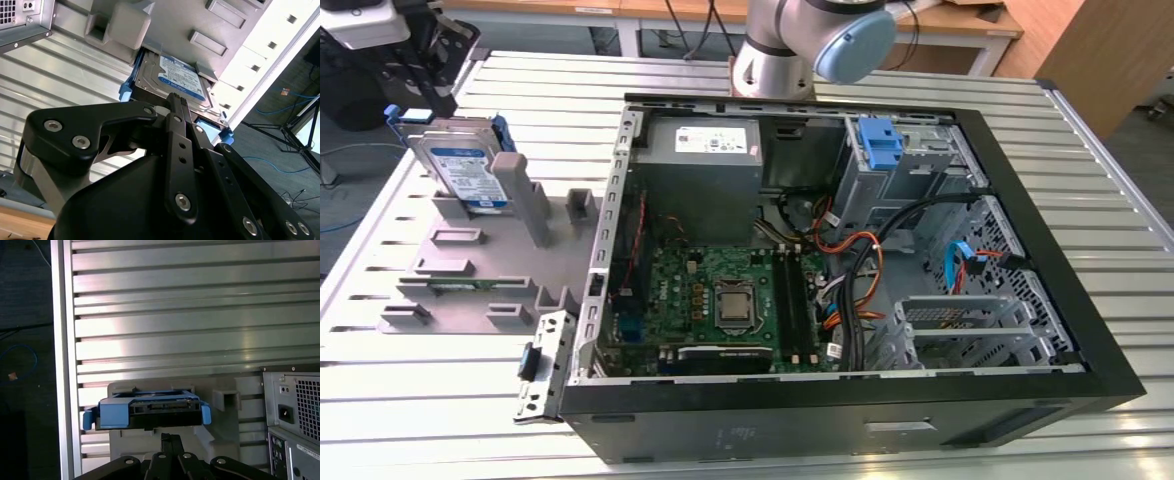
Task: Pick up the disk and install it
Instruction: 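Reach for the disk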
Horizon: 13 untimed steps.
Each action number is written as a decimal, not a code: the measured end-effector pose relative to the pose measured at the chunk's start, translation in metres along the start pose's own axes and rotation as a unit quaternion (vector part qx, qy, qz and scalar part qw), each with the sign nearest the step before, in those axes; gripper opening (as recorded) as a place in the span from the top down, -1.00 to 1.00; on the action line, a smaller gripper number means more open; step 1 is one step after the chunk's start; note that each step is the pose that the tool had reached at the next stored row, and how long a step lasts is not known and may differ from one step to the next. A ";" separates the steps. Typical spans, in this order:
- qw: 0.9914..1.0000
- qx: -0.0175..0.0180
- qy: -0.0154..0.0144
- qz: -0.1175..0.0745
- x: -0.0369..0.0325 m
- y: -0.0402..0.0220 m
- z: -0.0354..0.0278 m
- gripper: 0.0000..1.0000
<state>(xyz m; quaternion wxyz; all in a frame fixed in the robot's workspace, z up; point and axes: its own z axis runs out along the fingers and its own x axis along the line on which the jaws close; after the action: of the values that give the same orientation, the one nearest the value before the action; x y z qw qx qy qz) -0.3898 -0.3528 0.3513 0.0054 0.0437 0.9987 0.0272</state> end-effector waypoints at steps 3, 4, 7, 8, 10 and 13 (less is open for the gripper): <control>1.000 0.000 0.000 0.000 0.0017 0.0003 0.0007 0.79; 1.000 0.000 0.000 0.000 0.0024 0.0008 0.0010 0.79; 1.000 0.000 0.000 0.000 0.0055 0.0029 0.0023 0.79; 1.000 0.000 0.000 0.000 0.0066 0.0037 0.0028 0.79; 1.000 0.000 0.000 0.000 0.0089 0.0056 0.0038 0.79; 1.000 0.000 0.000 0.000 0.0128 0.0083 0.0057 0.79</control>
<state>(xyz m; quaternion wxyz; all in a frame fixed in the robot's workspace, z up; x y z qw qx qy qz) -0.4017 -0.3431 0.3460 0.0053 0.0437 0.9987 0.0272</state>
